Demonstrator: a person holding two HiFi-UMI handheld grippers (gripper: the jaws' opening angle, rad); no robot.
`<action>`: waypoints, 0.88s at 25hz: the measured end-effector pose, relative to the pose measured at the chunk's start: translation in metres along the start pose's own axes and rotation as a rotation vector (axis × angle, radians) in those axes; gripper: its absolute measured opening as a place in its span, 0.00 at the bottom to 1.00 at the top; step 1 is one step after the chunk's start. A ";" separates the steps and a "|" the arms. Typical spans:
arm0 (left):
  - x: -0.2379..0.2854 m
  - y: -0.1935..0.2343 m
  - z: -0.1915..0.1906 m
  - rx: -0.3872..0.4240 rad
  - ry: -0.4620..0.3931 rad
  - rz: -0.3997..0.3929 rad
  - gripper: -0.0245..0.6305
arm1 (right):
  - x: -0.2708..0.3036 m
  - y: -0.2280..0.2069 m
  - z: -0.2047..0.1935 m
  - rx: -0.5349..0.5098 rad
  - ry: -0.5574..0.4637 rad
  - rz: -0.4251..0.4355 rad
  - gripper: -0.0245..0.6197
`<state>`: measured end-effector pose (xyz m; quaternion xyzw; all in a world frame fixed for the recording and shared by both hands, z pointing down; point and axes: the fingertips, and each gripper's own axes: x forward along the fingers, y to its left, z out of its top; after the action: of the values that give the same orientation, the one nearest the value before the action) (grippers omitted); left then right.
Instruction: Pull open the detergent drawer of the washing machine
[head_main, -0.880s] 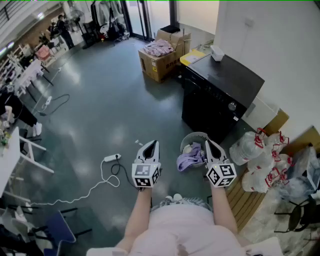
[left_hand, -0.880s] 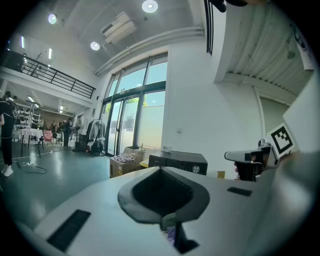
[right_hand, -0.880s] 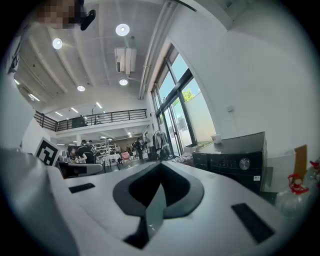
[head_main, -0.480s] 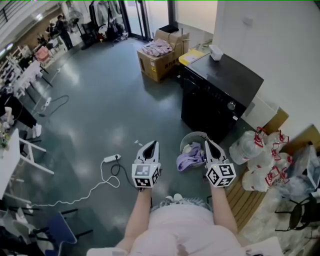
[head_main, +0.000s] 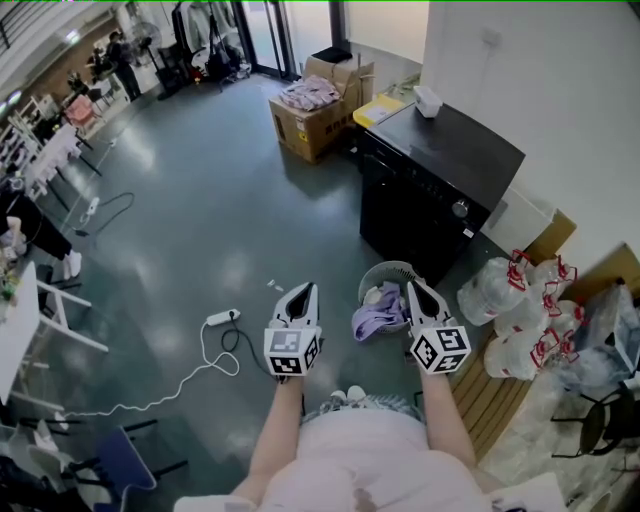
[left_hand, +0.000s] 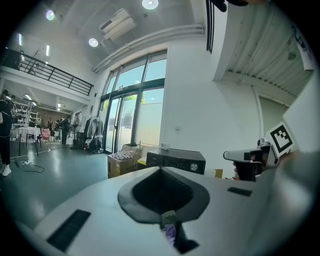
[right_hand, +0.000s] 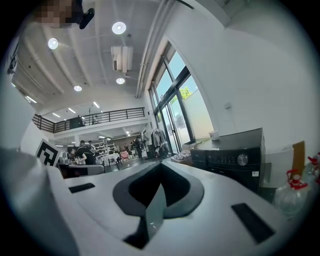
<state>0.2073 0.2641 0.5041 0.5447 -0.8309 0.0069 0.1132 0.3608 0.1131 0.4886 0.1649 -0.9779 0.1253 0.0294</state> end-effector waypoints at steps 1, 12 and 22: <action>0.001 0.000 -0.001 -0.003 0.001 0.000 0.07 | 0.000 -0.001 -0.001 0.009 0.001 0.002 0.06; 0.005 -0.008 -0.004 -0.036 -0.006 -0.051 0.08 | 0.003 0.000 -0.005 0.081 -0.016 0.041 0.10; -0.001 -0.015 -0.004 -0.110 -0.037 -0.134 0.51 | 0.006 0.007 -0.008 0.081 0.001 0.022 0.53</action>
<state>0.2224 0.2597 0.5064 0.5922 -0.7936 -0.0564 0.1278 0.3534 0.1197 0.4950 0.1552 -0.9737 0.1654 0.0220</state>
